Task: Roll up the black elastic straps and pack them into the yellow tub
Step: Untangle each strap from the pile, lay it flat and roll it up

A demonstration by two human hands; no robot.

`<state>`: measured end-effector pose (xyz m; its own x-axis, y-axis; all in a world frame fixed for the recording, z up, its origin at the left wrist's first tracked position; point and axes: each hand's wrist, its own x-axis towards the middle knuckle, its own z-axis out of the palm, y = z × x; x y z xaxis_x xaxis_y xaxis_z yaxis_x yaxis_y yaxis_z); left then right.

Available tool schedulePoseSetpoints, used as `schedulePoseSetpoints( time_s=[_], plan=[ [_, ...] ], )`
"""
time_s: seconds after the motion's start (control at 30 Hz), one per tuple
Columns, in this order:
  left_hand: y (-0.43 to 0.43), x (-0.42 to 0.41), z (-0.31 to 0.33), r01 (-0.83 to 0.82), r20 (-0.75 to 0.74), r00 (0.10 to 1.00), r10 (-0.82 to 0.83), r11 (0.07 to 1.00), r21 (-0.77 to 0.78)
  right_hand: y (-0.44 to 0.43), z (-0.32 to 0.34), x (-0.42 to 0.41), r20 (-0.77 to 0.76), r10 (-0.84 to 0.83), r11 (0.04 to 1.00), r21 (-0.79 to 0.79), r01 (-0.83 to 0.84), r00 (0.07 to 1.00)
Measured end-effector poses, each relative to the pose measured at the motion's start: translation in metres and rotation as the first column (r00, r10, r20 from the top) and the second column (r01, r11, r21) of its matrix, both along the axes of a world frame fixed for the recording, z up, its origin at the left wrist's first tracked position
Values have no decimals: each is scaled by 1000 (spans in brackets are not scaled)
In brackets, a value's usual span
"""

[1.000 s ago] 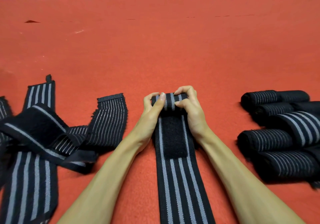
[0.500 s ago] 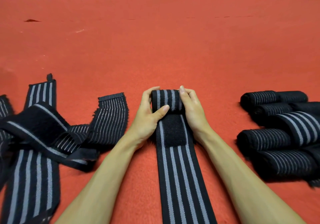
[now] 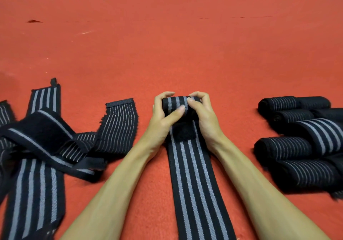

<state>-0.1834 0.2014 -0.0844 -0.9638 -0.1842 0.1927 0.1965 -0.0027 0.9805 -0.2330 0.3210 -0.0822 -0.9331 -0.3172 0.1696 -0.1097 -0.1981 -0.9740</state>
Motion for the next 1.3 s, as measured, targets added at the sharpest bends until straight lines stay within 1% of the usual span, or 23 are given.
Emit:
schedulePoseSetpoints(
  time_s=[0.13, 0.23, 0.33, 0.4, 0.47, 0.53, 0.63, 0.77, 0.87, 0.93, 1.03, 1.13, 1.3],
  plan=[
    [-1, -3, 0, 18, 52, 998, -25, 991, 131, 2, 0, 2, -56, 67, 996, -61, -71, 996],
    [2, -2, 1, 9, 60, 998, -21, 979, 203, 3, 1, 3, -130, 76, 996, -41, -82, 989],
    [4, 2, 3, 27, 121, 991, -63, 960, 278, 3, 0, 4, -187, 51, 998, 41, -45, 981],
    [4, 2, 2, 24, 157, 985, -75, 951, 308, 2, -2, 5, -239, 6, 994, 106, 20, 971],
    [2, 2, 1, 20, 169, 983, -76, 950, 312, 0, -3, 5, -276, -42, 987, 136, 83, 960],
    [0, 1, 1, 38, 155, 984, -85, 958, 285, -2, -4, 5, -265, -74, 983, 143, 114, 961],
    [-4, 0, 1, 47, 104, 992, -72, 973, 224, -4, -4, 3, -203, -120, 980, 134, 148, 972],
    [-10, -2, -1, 98, 26, 994, -103, 986, 136, -2, -5, -3, -131, -154, 980, 108, 169, 979],
    [-10, -1, -2, 97, -11, 995, -97, 990, 99, 1, -5, -6, -85, -143, 986, 74, 150, 986],
    [-10, 0, 0, 74, -28, 997, -72, 995, 65, 2, -3, -6, -92, -128, 986, 94, 136, 988],
    [-11, 1, -1, 40, -44, 998, -41, 998, -41, 4, 0, -2, -84, -106, 987, 111, 115, 991],
    [-8, 4, 0, 43, -74, 996, -51, 994, -97, 5, 1, -2, -60, -102, 991, 85, 107, 993],
    [-4, 3, -1, 64, -71, 995, -76, 986, -151, 4, -2, -5, -23, -85, 996, 26, 86, 996]
  ],
)
